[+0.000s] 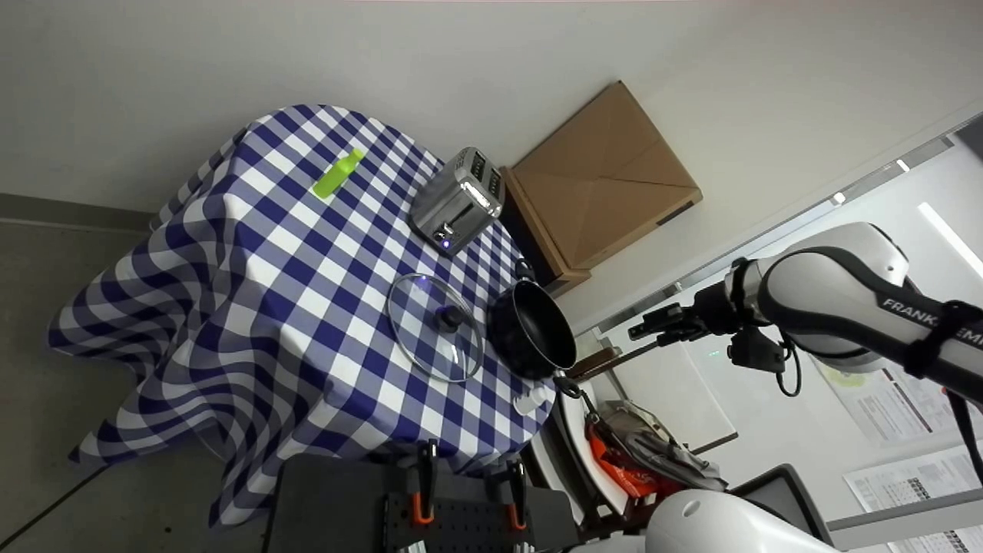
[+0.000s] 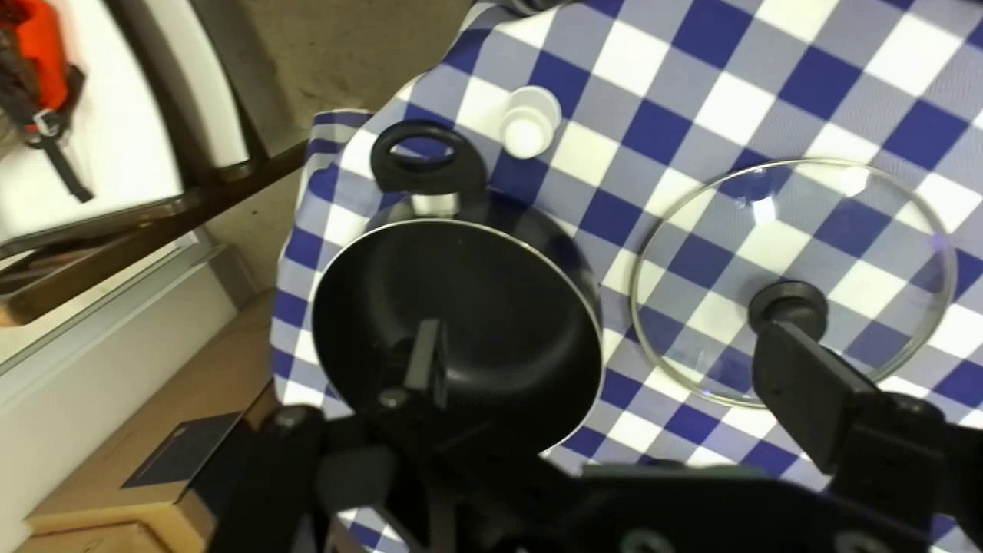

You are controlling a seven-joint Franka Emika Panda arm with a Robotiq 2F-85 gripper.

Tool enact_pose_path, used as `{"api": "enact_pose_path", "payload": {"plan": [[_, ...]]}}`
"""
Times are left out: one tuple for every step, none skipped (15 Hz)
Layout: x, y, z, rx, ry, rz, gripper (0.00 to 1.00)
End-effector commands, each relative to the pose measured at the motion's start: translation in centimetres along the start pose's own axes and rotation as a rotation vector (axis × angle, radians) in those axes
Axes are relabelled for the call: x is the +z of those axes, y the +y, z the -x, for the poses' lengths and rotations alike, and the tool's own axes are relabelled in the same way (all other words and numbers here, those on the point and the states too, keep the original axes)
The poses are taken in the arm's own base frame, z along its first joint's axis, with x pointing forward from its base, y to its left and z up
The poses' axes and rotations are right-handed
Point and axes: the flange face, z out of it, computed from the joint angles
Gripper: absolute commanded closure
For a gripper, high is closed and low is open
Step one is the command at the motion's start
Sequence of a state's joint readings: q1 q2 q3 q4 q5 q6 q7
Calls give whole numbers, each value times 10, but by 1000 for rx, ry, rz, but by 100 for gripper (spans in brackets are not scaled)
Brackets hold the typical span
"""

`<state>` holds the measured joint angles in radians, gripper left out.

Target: Move the salt cellar to the left

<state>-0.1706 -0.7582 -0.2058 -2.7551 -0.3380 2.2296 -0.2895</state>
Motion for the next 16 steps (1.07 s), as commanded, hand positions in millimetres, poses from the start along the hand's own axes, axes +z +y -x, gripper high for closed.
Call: {"api": "enact_pose_path", "payload": {"plan": [[32, 16, -16, 61, 22, 156, 0], [45, 22, -14, 110, 8, 184, 0], [57, 26, -12, 156, -9, 209, 0], [72, 29, -6, 214, -57, 207, 0], [86, 31, -1, 265, -97, 211, 0], [101, 30, 6, 309, -158, 181, 0], [116, 29, 11, 352, -200, 152, 0], [130, 26, 16, 378, -241, 112, 0], [143, 24, 21, 411, -274, 81, 0], [153, 21, 25, 436, -303, 49, 0], [163, 20, 27, 456, -320, 24, 0], [172, 19, 29, 466, -328, 19, 0], [179, 19, 32, 473, -341, 12, 0], [187, 19, 34, 474, -349, 16, 0], [193, 18, 35, 478, -357, 19, 0], [199, 17, 36, 476, -357, 30, 0]]}}
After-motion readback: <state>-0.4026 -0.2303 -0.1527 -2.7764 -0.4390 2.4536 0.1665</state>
